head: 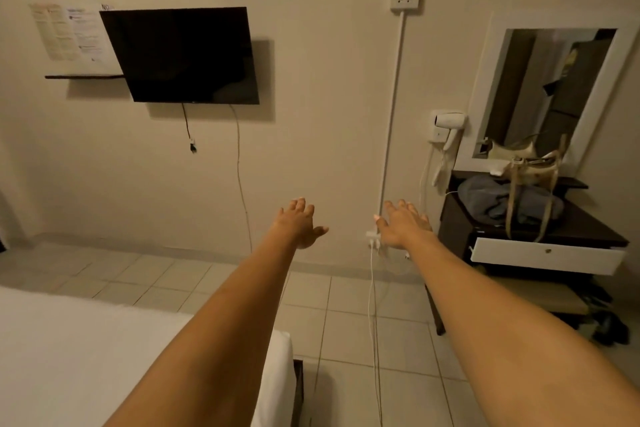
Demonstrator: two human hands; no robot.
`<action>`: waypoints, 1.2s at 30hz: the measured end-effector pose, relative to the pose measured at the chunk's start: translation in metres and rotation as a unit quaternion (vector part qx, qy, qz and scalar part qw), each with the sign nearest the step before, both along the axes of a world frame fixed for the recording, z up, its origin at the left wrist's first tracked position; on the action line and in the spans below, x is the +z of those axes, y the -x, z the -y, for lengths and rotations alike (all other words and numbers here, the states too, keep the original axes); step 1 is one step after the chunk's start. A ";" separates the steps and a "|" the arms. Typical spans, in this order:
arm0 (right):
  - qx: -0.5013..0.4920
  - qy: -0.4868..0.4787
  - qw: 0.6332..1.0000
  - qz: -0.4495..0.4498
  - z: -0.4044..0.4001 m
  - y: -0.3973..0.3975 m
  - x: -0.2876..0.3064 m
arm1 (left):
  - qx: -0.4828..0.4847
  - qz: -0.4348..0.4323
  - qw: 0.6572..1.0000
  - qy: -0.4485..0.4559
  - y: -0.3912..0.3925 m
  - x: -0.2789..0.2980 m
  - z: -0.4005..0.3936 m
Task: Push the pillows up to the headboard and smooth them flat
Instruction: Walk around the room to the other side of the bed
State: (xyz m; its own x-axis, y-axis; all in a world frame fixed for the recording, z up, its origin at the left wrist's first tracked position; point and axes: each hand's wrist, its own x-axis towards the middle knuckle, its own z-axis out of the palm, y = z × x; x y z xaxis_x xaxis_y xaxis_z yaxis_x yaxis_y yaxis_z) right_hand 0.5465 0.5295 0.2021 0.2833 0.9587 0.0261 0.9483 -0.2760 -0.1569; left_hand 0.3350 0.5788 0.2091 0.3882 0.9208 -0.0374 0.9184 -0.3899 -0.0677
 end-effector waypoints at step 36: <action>0.124 -0.002 0.992 0.017 -0.577 -0.097 0.031 | 0.121 0.012 0.992 -0.019 -0.097 0.020 -0.531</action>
State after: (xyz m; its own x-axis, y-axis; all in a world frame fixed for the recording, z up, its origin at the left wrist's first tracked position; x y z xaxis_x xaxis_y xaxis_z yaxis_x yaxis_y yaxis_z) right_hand 0.6439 1.1067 0.2327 0.0374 0.9987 0.0358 0.9917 -0.0327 -0.1243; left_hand 0.4319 1.1095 0.2295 0.1556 0.9878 0.0056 0.9864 -0.1551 -0.0550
